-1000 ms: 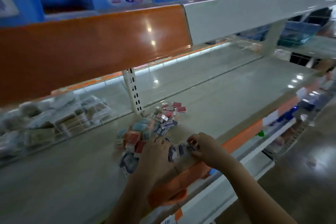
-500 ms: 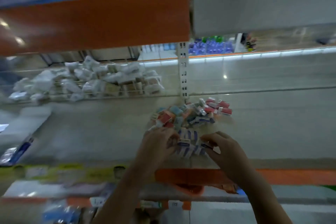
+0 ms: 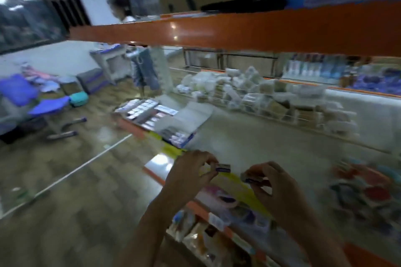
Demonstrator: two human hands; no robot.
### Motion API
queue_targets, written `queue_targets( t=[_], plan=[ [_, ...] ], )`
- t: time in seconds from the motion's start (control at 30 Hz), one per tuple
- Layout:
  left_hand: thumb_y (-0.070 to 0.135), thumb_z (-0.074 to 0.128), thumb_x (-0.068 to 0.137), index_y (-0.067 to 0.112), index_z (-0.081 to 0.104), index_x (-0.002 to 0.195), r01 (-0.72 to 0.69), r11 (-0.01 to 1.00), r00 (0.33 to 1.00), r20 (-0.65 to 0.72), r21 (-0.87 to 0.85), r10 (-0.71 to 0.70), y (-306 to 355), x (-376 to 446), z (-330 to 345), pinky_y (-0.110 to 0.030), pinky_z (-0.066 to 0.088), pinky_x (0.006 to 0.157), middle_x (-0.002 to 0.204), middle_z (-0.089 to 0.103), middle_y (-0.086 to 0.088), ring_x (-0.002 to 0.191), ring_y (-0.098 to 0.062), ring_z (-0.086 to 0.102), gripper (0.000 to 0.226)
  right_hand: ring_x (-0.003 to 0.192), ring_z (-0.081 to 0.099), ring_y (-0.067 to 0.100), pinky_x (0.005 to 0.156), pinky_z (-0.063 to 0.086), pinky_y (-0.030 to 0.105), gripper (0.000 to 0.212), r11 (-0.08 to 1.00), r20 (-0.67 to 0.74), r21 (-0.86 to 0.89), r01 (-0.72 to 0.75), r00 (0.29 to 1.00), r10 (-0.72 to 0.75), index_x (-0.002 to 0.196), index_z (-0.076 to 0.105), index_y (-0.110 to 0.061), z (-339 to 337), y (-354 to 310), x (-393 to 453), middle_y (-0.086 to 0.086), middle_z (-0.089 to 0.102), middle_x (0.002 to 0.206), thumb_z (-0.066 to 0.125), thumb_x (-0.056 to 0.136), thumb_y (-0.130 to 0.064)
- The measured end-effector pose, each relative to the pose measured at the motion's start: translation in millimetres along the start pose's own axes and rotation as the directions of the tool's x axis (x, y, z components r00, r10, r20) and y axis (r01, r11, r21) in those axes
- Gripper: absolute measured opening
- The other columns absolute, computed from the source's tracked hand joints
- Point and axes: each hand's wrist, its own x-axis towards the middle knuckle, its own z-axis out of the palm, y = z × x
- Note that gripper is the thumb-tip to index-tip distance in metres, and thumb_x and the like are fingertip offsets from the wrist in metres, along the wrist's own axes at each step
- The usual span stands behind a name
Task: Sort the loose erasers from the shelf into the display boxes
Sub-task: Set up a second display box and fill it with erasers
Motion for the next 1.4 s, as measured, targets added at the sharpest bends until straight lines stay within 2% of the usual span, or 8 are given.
queue_targets(
  t=[0.13, 0.4, 0.57, 0.67, 0.83, 1.1, 1.2, 1.4],
  plan=[
    [0.031, 0.068, 0.079, 0.024, 0.068, 0.095, 0.096, 0.995, 0.994, -0.048, 0.036, -0.094, -82.2, -14.3, -50.7, -0.03, 0.041, 0.08, 0.09, 0.065, 0.007, 0.088, -0.009, 0.052, 0.017, 0.079, 0.056, 0.008, 0.073, 0.034, 0.001, 0.023, 0.997, 0.028, -0.027, 0.079, 0.997, -0.078, 0.09, 0.068, -0.009, 71.3, -45.8, 44.3, -0.006, 0.054, 0.087, 0.071, 0.071, 0.004],
    [0.031, 0.064, 0.086, 0.025, 0.066, 0.098, 0.119, 0.993, 0.992, -0.038, 0.027, -0.118, -193.2, -9.7, -92.4, -0.031, 0.044, 0.08, 0.089, 0.052, 0.019, 0.09, -0.011, 0.051, 0.013, 0.095, 0.055, 0.017, 0.08, 0.042, 0.025, 0.02, 0.997, 0.065, -0.034, 0.064, 0.996, -0.062, 0.099, 0.065, -0.014, 165.8, -93.4, 120.1, -0.003, 0.06, 0.096, 0.07, 0.08, -0.012],
    [0.029, 0.067, 0.085, 0.024, 0.068, 0.102, 0.084, 0.996, 0.996, -0.034, -0.018, -0.084, -239.0, 16.3, -87.8, -0.028, 0.045, 0.079, 0.095, 0.061, 0.014, 0.088, -0.01, 0.054, 0.018, 0.084, 0.059, 0.012, 0.073, 0.039, 0.007, 0.023, 0.998, 0.056, -0.06, 0.034, 0.998, -0.031, 0.093, 0.067, -0.017, 189.8, -94.9, 166.7, -0.005, 0.06, 0.091, 0.069, 0.076, -0.001],
    [0.028, 0.067, 0.085, 0.021, 0.068, 0.103, 0.023, 1.0, 1.0, 0.006, -0.019, -0.023, -264.9, 40.6, -84.2, -0.032, 0.048, 0.082, 0.102, 0.067, 0.006, 0.093, -0.013, 0.057, 0.019, 0.086, 0.058, 0.013, 0.074, 0.039, 0.014, 0.027, 0.991, 0.042, -0.133, 0.006, 0.999, 0.0, 0.095, 0.067, -0.015, 200.9, -88.6, 197.5, -0.001, 0.061, 0.092, 0.064, 0.076, 0.003],
    [0.027, 0.069, 0.084, 0.021, 0.068, 0.101, -0.044, 0.998, 0.999, 0.023, -0.051, 0.045, -299.4, 92.2, -84.3, -0.034, 0.049, 0.081, 0.104, 0.065, 0.005, 0.094, -0.015, 0.057, 0.019, 0.097, 0.057, 0.02, 0.088, 0.045, 0.033, 0.028, 0.953, 0.079, -0.275, -0.128, 0.985, 0.155, 0.104, 0.066, -0.013, 218.5, -74.3, 247.8, 0.004, 0.06, 0.098, 0.059, 0.08, 0.001],
    [0.025, 0.071, 0.081, 0.024, 0.067, 0.096, -0.131, 0.978, 0.987, 0.075, -0.162, 0.145, -330.8, 152.3, -72.8, -0.023, 0.047, 0.073, 0.092, 0.055, 0.019, 0.085, -0.004, 0.052, 0.016, 0.108, 0.051, 0.015, 0.091, 0.043, 0.035, 0.023, 0.823, -0.032, -0.433, -0.367, 0.919, 0.393, 0.111, 0.059, -0.025, 239.6, -57.4, 274.5, -0.004, 0.056, 0.111, 0.05, 0.092, -0.016],
    [0.026, 0.069, 0.083, 0.024, 0.066, 0.101, -0.176, 0.965, 0.97, 0.134, -0.195, 0.204, -334.6, 164.7, -66.8, -0.023, 0.045, 0.079, 0.096, 0.057, 0.017, 0.093, -0.006, 0.052, 0.018, 0.108, 0.05, 0.014, 0.091, 0.041, 0.027, 0.027, 0.806, -0.029, -0.455, -0.379, 0.911, 0.412, 0.115, 0.057, -0.025, 248.8, -56.4, 277.7, -0.005, 0.055, 0.115, 0.045, 0.093, -0.015],
    [0.027, 0.068, 0.084, 0.023, 0.066, 0.103, -0.28, 0.927, 0.917, 0.217, -0.248, 0.335, -342.1, 193.3, -59.4, -0.024, 0.043, 0.085, 0.1, 0.061, 0.015, 0.099, -0.008, 0.053, 0.019, 0.088, 0.042, 0.005, 0.061, 0.03, 0.001, 0.029, 0.816, -0.037, -0.37, -0.444, 0.885, 0.465, 0.114, 0.059, -0.021, 258.1, -58.8, 280.7, -0.003, 0.056, 0.112, 0.045, 0.092, -0.009]
  ],
)
